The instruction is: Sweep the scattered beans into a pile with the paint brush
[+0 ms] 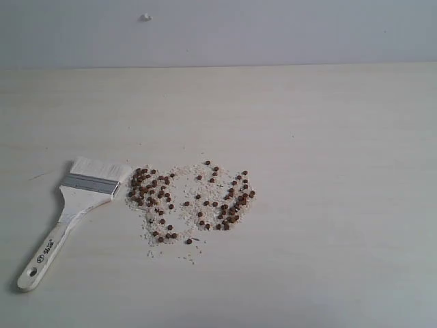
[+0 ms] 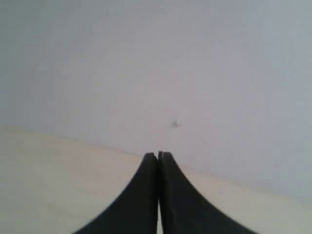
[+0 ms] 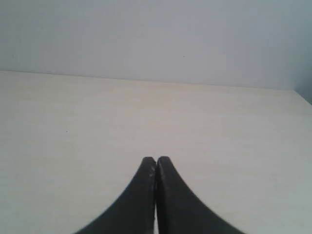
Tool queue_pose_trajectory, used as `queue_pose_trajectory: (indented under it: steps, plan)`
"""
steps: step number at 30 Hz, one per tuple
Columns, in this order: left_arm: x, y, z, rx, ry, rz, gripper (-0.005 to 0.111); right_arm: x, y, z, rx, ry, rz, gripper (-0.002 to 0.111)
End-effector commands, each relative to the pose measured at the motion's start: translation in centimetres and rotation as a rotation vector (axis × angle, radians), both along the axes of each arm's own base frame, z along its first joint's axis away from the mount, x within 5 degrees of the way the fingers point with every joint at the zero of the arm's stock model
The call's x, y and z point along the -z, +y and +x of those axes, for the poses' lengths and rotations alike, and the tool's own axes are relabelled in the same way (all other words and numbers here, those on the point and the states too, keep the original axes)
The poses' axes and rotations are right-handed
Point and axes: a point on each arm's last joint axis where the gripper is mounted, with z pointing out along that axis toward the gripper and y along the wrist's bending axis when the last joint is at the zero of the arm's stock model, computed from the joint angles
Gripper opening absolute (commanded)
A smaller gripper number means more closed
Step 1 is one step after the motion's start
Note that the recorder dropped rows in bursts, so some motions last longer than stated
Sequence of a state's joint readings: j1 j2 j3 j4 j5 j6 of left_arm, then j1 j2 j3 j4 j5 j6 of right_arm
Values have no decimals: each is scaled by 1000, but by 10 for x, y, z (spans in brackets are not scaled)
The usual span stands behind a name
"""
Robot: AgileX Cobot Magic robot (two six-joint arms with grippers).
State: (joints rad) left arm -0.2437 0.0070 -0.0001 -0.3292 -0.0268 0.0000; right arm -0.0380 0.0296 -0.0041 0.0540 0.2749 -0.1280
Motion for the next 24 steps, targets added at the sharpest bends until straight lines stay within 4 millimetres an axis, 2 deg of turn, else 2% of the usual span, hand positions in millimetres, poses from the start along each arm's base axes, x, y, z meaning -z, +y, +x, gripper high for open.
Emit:
queue_pose_trajectory:
  steps: [1, 4, 7, 9, 12, 15, 18, 22, 24]
  plan:
    - [-22, 13, -4, -46, -183, -433, 0, 0, -1, 0, 8, -14, -2, 0]
    - [-39, 23, -12, -101, -406, -466, 0, 0, -1, 0, 8, -14, -5, 0]
    - [-62, 27, -20, -121, -524, -471, 0, 0, -1, 0, 8, -14, -5, 0]
    - [-85, 27, -22, -126, -552, -442, 0, 0, -1, 0, 8, -14, -5, 0]
    - [-120, 20, -12, -119, -489, -339, 0, 0, -1, 0, 8, -14, -5, 0]
    - [-151, 5, 17, -67, -297, -220, 0, 0, -1, 0, 8, -14, -5, 0]
    - [-165, -16, 59, 18, -22, -47, 0, 0, -1, 0, 8, -14, -5, 0]
    - [-173, -41, 108, 157, 373, 155, 0, 0, 0, 0, 8, -14, -1, 0]
    - [-165, -53, 134, 241, 626, 227, 0, 0, 0, 0, 8, -14, -1, 0]
